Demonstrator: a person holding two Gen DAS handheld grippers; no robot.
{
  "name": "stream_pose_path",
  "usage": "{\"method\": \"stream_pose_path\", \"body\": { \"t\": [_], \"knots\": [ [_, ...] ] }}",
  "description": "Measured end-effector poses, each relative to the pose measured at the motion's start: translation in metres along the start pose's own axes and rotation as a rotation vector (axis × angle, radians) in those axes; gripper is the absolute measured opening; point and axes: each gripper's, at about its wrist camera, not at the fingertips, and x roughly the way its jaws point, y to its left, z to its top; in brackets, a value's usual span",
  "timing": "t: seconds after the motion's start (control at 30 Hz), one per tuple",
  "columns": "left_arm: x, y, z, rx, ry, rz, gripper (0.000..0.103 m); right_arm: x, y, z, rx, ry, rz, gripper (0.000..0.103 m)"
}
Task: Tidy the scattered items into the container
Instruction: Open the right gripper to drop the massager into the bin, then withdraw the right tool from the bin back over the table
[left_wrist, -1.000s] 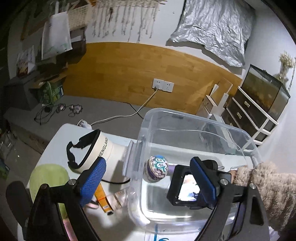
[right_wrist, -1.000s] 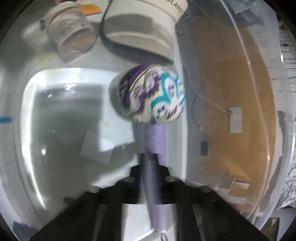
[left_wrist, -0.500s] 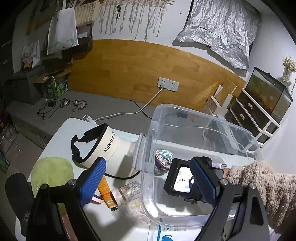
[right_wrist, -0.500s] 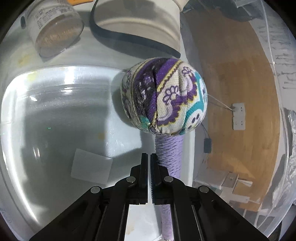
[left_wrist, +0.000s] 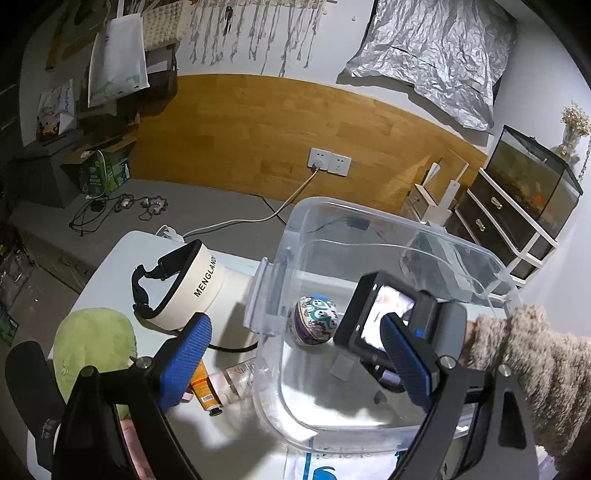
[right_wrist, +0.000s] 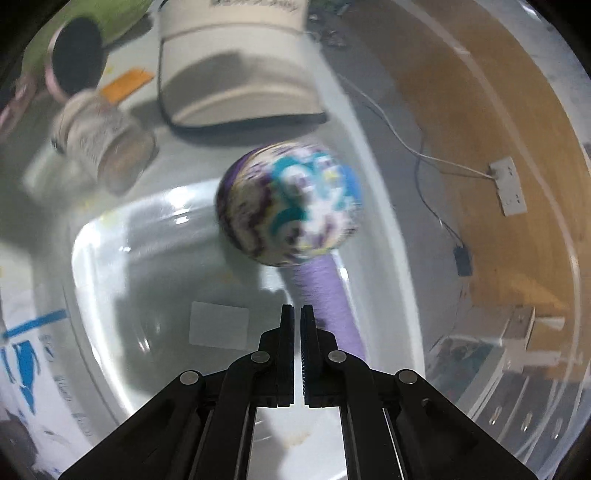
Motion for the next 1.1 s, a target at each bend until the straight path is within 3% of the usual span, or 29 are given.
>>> {"method": "stream_pose_path", "body": {
  "t": [0.23, 0.33, 0.5, 0.53, 0.6, 0.63, 0.67, 0.77, 0.9, 1.0, 1.1],
  "knots": [
    [-0.018, -0.005, -0.002, 0.018, -0.028, -0.001, 0.093, -0.074, -0.053, -0.028, 0.207, -0.118, 0.009, 0.002],
    [-0.026, -0.008, -0.005, 0.031, -0.035, 0.016, 0.103, -0.127, -0.062, -0.056, 0.314, -0.216, -0.040, 0.002],
    [-0.042, -0.014, -0.011, 0.051, -0.061, 0.025, 0.103, -0.202, -0.057, -0.103, 0.530, -0.365, -0.138, 0.003],
    [-0.046, -0.015, -0.012, 0.051, -0.068, 0.026, 0.103, -0.212, -0.054, -0.115, 0.578, -0.390, -0.138, 0.008],
    [-0.054, -0.018, -0.016, 0.059, -0.097, 0.035, 0.103, -0.232, -0.049, -0.138, 0.674, -0.440, -0.135, 0.053],
    [-0.057, -0.019, -0.018, 0.067, -0.108, 0.041, 0.103, -0.244, -0.045, -0.149, 0.719, -0.467, -0.158, 0.097],
    [-0.062, -0.021, -0.020, 0.084, -0.118, 0.055, 0.103, -0.257, -0.041, -0.159, 0.762, -0.494, -0.187, 0.103],
    [-0.072, -0.027, -0.027, 0.116, -0.121, 0.063, 0.103, -0.279, -0.018, -0.182, 0.801, -0.555, -0.245, 0.103],
    [-0.086, -0.029, -0.037, 0.100, -0.122, 0.003, 0.103, -0.309, 0.016, -0.210, 0.858, -0.658, -0.275, 0.103],
    [-0.100, -0.032, -0.045, 0.090, -0.151, 0.018, 0.103, -0.327, 0.037, -0.228, 0.891, -0.743, -0.287, 0.103],
    [-0.113, -0.037, -0.052, 0.106, -0.178, 0.040, 0.103, -0.340, 0.056, -0.240, 0.906, -0.758, -0.294, 0.103]
  ]
}}
